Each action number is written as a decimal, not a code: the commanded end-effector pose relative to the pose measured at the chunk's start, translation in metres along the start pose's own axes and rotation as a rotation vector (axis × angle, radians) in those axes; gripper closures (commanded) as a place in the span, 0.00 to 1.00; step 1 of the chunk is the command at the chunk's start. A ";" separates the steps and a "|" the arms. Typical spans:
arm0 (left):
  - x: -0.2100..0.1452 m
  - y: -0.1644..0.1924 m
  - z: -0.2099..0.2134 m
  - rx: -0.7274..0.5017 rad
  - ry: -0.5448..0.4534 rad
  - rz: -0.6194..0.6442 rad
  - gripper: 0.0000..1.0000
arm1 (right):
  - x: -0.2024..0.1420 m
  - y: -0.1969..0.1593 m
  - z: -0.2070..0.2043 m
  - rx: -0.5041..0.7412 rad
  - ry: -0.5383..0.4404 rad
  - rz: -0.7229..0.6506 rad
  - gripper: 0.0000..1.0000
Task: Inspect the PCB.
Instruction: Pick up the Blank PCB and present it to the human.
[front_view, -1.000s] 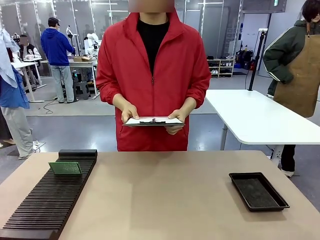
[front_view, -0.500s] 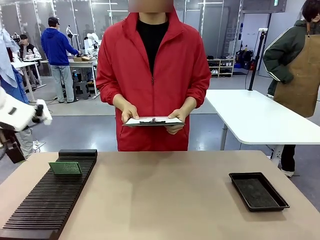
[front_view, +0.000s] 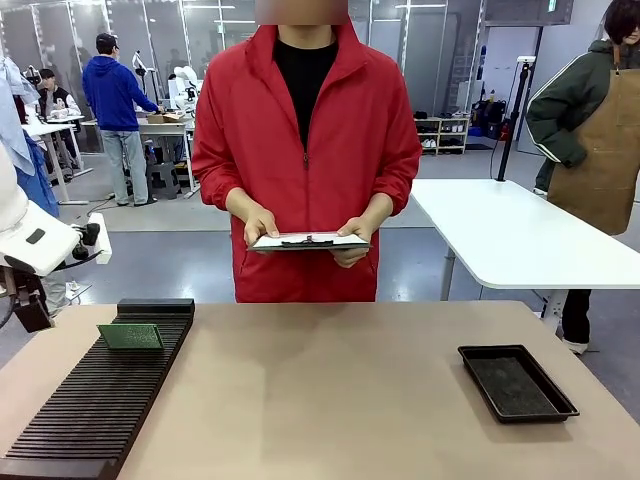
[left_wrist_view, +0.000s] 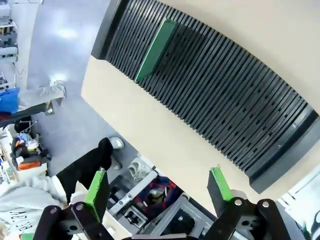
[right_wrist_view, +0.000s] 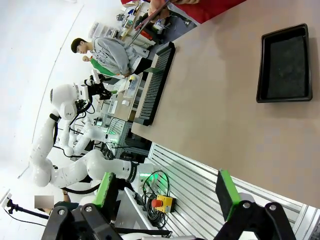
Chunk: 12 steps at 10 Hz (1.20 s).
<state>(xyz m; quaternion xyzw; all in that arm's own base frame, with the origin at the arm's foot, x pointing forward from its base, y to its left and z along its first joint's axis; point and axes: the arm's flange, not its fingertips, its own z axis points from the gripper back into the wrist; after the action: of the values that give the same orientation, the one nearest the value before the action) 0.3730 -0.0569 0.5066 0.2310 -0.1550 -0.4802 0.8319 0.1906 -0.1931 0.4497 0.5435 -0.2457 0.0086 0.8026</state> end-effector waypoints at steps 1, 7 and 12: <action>0.000 -0.001 -0.002 -0.004 0.005 -0.007 0.00 | 0.001 0.001 0.002 0.010 -0.005 0.016 0.00; -0.010 0.061 -0.094 -0.158 -0.227 -0.409 0.00 | 0.001 0.001 0.002 0.010 -0.005 0.016 0.00; 0.010 0.073 -0.143 -0.207 -0.293 -0.424 0.00 | 0.001 0.001 0.002 0.010 -0.005 0.016 0.00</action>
<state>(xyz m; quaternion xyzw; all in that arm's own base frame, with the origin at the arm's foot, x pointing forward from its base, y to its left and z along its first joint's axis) 0.4818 -0.0062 0.4252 0.0988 -0.1691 -0.6801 0.7064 0.1903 -0.1934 0.4499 0.5434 -0.2460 0.0080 0.8026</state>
